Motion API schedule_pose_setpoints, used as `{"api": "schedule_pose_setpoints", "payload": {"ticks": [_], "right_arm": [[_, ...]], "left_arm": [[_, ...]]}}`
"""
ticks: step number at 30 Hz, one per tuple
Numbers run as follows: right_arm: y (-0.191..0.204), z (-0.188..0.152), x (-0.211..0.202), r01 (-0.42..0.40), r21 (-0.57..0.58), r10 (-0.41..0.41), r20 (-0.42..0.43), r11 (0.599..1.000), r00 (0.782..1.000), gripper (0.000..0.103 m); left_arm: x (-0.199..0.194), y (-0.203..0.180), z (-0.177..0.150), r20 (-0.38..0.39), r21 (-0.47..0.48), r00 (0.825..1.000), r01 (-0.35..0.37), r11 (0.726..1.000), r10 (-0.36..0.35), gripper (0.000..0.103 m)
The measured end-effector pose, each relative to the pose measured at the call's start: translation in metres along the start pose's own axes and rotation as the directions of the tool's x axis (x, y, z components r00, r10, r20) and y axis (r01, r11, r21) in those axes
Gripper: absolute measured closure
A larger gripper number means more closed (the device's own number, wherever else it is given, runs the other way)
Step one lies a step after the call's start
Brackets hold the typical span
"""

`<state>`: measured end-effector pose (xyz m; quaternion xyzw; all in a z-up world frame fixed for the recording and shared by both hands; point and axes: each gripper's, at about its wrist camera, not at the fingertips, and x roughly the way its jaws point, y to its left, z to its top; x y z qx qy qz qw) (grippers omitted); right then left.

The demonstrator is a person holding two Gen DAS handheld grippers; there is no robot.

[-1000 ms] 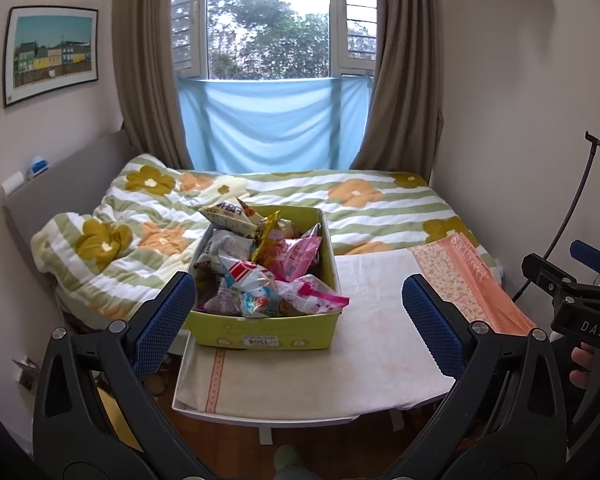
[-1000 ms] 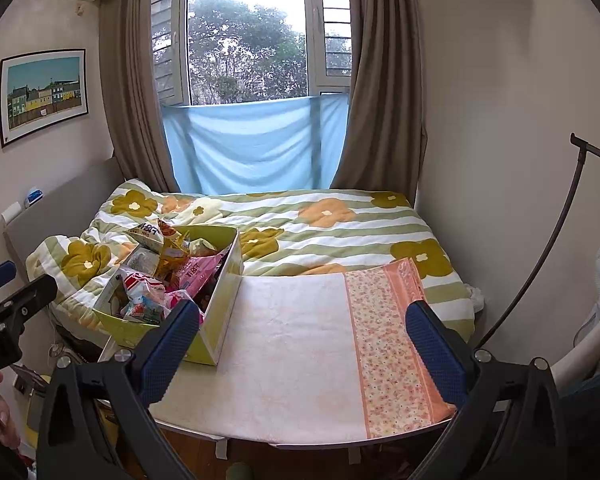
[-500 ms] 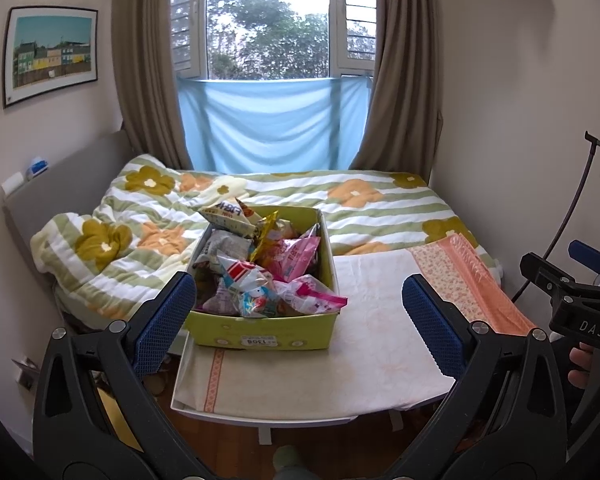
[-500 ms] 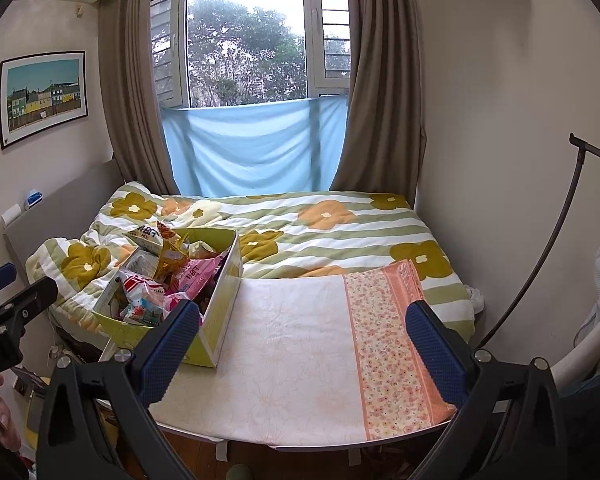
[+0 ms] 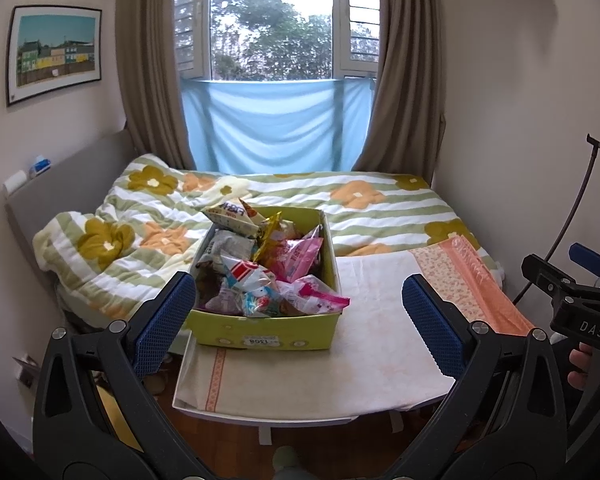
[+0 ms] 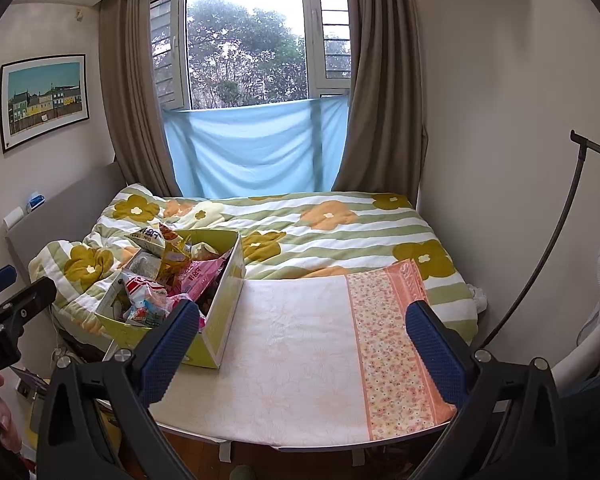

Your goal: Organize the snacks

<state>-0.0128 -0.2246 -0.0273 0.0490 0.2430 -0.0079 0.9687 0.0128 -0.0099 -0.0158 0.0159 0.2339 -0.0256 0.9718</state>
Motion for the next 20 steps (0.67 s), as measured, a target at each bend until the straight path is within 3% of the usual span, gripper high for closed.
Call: {"api": "schedule_pose_setpoints", "payload": {"ticks": [11,20], "right_arm": [[0.0,-0.002,0.0,-0.008,0.003,0.008,0.005,1.0,1.0,0.0],[0.006,-0.004,0.007,-0.006,-0.009,0.006,-0.015,1.0,1.0,0.0]], "left_arm": [[-0.014,-0.002,0.003,0.053,-0.014,0.999,0.0,1.0,0.001,0.0],[-0.002,0.003,-0.001,0.013,-0.027,1.0,0.007,1.0,-0.007,0.0]]}}
